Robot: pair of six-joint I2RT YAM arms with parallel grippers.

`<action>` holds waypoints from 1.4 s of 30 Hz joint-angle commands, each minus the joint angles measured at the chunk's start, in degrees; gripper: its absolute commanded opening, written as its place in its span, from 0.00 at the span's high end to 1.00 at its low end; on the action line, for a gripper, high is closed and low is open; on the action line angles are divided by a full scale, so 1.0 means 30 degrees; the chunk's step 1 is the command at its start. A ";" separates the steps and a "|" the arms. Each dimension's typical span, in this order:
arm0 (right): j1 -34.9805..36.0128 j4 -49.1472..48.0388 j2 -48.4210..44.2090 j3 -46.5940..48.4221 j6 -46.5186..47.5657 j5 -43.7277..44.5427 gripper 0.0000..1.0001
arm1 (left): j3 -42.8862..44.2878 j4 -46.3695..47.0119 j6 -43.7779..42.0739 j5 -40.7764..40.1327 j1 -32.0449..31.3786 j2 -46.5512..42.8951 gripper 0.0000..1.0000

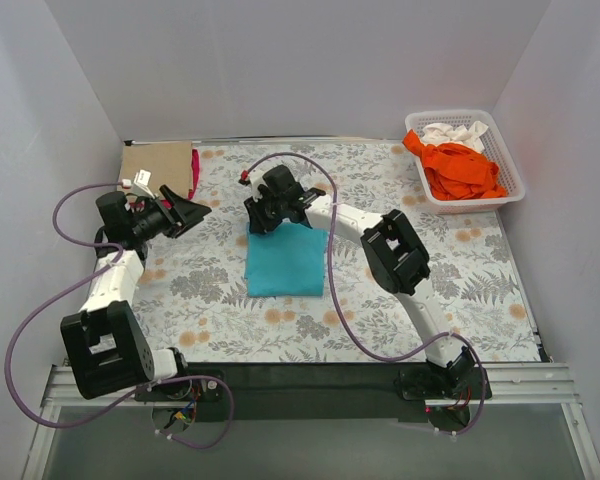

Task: Fold and stack the t-shirts
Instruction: Neatly place the folded tshirt to the corner

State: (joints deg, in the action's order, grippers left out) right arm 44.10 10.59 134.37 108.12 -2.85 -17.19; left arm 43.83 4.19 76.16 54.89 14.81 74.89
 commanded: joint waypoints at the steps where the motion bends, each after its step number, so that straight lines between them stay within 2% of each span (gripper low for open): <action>1: 0.0036 0.0396 -0.0642 0.0786 0.0775 0.3092 0.69 | 0.0652 -0.2566 -0.2123 -0.0863 0.0775 -0.0763 0.45; 5: 0.0331 0.0250 0.0385 0.0964 0.0863 0.3155 0.69 | 0.0682 -0.2567 -0.2681 -0.0779 0.1041 -0.0970 0.45; 9: 0.0330 -0.0189 0.1060 0.0641 0.2443 0.2742 0.70 | 0.0302 -0.2655 -0.2945 -0.0574 0.1216 -0.1438 0.45; 14: 0.0301 -0.0278 0.1442 0.1196 0.3382 0.4467 0.70 | -0.0343 -0.3065 -0.3385 -0.0603 0.1275 -0.2346 0.45; 17: 0.0301 0.0043 0.0888 0.1812 0.3441 0.4734 0.60 | -0.0578 -0.3212 -0.3589 -0.0691 0.1304 -0.2757 0.44; 18: 0.0330 0.0131 0.0653 0.1900 0.3383 0.4734 0.50 | -0.0491 -0.3241 -0.3619 -0.0865 0.1304 -0.2902 0.44; 19: 0.0360 0.0248 -0.0045 0.1959 0.3266 0.4879 0.45 | -0.0461 -0.3241 -0.3648 -0.1069 0.1362 -0.2991 0.43; 24: 0.0886 0.0279 -0.2101 0.1813 0.2185 0.5232 0.39 | -0.0051 -0.3066 -0.3387 -0.2008 0.1421 -0.2875 0.42; 28: 0.1675 0.0220 -0.2455 0.1784 0.1098 0.7188 0.47 | 0.0095 -0.2450 -0.3121 -0.2535 0.1509 -0.2553 0.41; 34: 0.2439 0.0162 -0.1608 0.1813 0.0486 0.8599 0.48 | 0.0417 -0.2654 -0.3676 -0.2945 0.1509 -0.2699 0.41; 35: 0.2498 0.0133 -0.1460 0.1842 0.0308 0.8891 0.48 | 0.0534 -0.2771 -0.3736 -0.3149 0.1509 -0.2757 0.39; 37: 0.2644 -0.0071 -0.0993 0.1813 0.0248 0.9709 0.43 | 0.0652 -0.3152 -0.3911 -0.3414 0.1509 -0.2728 0.15; 38: 0.2703 -0.0189 -0.0845 0.1842 0.0190 1.0034 0.40 | 0.0681 -0.3327 -0.3970 -0.4082 0.1509 -0.2757 0.13; 42: 0.2967 -0.0600 -0.0054 0.2105 0.0306 1.1090 0.39 | 0.0682 -0.3651 -0.4205 -0.4761 0.1509 -0.2874 0.12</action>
State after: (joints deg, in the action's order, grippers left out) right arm 52.93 11.42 132.40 112.29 -1.13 11.03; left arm 44.07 -5.52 65.14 43.53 19.03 67.79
